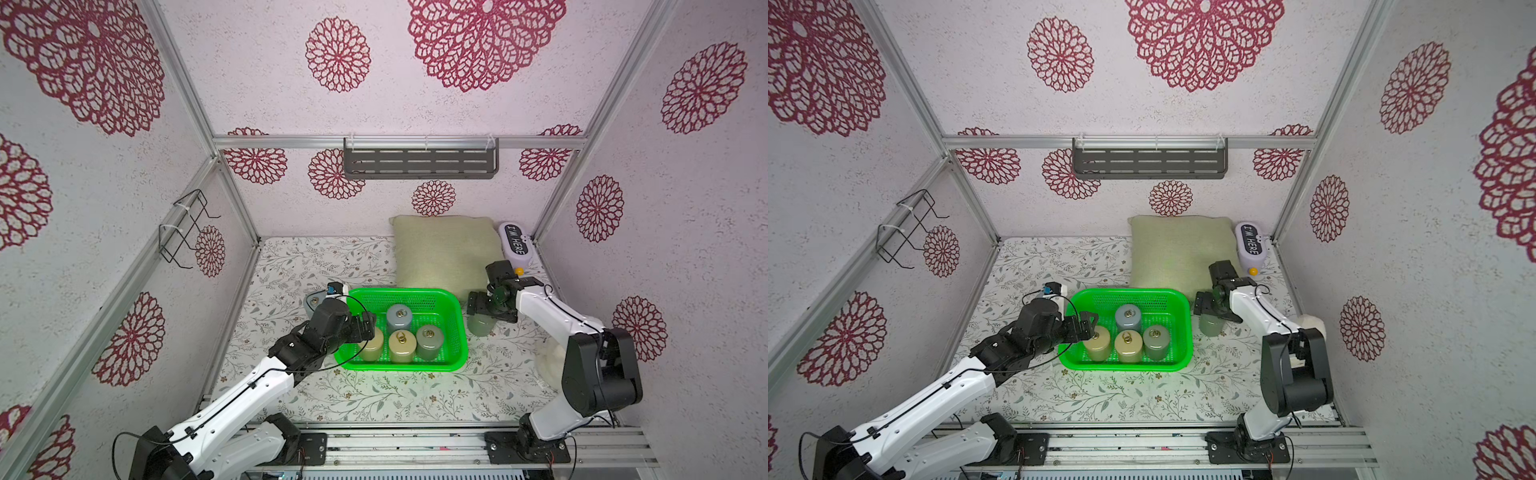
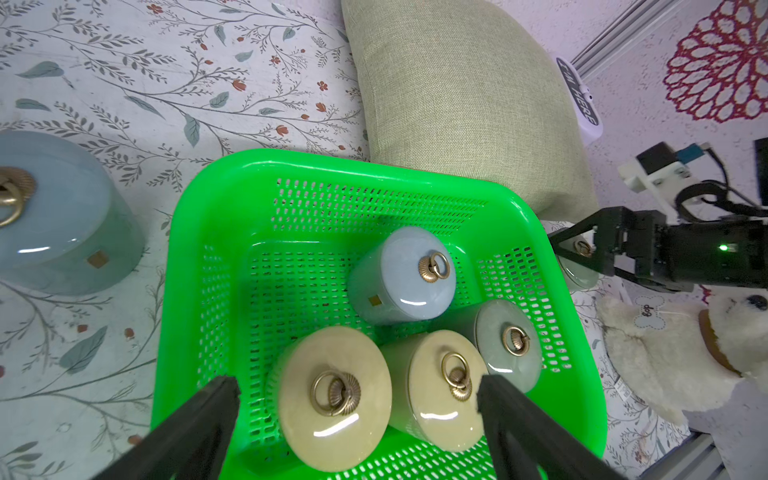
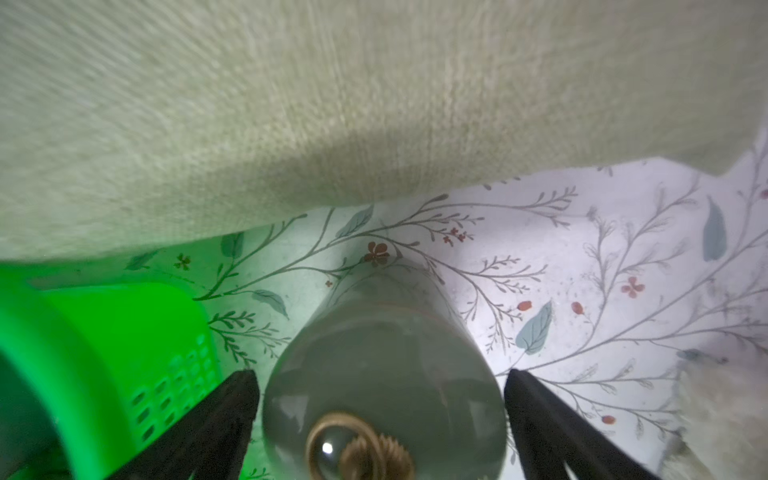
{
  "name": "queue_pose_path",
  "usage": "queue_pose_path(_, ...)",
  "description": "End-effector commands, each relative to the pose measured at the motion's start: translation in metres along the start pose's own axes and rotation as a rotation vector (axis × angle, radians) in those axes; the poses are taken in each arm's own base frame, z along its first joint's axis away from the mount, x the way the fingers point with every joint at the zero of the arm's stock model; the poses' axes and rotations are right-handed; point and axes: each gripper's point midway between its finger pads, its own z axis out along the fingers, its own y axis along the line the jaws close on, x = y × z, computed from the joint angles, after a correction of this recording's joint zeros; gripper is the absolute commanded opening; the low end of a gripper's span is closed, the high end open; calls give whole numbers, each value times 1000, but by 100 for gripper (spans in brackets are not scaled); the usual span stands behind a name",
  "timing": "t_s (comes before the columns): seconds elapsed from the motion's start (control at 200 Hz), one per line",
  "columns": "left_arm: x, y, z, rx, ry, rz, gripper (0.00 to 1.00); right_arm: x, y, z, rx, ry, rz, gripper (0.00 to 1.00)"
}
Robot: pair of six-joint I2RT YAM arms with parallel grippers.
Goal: Take the tea canister out of the basket
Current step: Place the tea canister at the center of the board, then pick up the tea canister from the basket.
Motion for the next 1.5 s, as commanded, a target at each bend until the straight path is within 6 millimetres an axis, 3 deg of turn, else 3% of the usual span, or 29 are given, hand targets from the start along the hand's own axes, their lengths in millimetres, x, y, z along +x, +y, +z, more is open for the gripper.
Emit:
queue_pose_path(0.0, 1, 9, -2, -48, -25, 26, 97, -24, 10, -40, -68, -124, 27, 99)
queue_pose_path(0.09, -2, 12, 0, -73, -36, 30, 97, -29, 18, -61, -139, -196, 28, 99)
queue_pose_path(0.205, -7, 13, -1, -106, -22, 26, 97, -27, 44, -85, -337, -280, 24, 99)
queue_pose_path(0.37, -7, 11, 1, -145, 38, 14, 97, -16, 67, -100, -501, -335, 14, 99)
queue_pose_path(0.666, -8, -2, 9, -188, 180, 32, 97, -7, 86, -103, -570, -436, -51, 99)
queue_pose_path(1.026, -8, -23, 20, -233, 402, 69, 97, 11, 100, -93, -673, -420, -98, 99)
queue_pose_path(1.276, 2, -33, 46, -281, 571, 105, 97, 18, 92, -96, -672, -451, -82, 99)
queue_pose_path(1.496, 6, -51, 75, -293, 616, 136, 97, 17, 90, -103, -672, -469, -77, 99)
